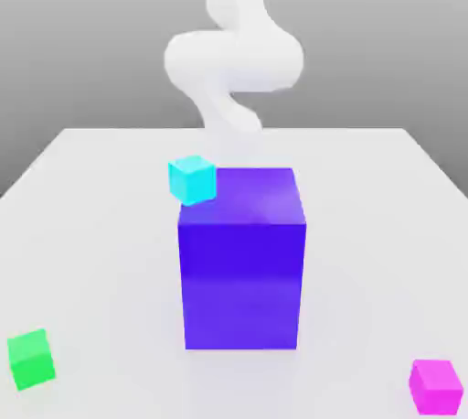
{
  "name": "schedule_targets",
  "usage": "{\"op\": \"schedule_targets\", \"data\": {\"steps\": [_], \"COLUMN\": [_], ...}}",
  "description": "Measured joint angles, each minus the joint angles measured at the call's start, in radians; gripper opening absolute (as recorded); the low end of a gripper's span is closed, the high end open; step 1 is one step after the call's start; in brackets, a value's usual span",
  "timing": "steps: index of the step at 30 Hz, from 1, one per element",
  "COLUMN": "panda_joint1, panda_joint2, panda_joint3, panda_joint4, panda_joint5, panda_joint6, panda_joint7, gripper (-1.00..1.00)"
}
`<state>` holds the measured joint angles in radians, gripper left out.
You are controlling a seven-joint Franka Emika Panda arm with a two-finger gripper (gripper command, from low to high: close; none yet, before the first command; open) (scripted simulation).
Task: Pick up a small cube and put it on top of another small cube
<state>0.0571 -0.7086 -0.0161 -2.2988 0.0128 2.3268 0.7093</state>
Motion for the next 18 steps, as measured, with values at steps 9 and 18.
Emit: {"op": "schedule_targets", "data": {"steps": [9, 18], "panda_joint1": [0.183, 0.306], "panda_joint2": [0.333, 0.659], "panda_joint3": [-0.036, -0.002], "panda_joint4": [0.005, 0.009], "panda_joint5": [0.060, 0.098], "panda_joint6": [0.097, 0.193], "panda_joint7": [-0.339, -0.658], "gripper": [0.00, 0.00]}}
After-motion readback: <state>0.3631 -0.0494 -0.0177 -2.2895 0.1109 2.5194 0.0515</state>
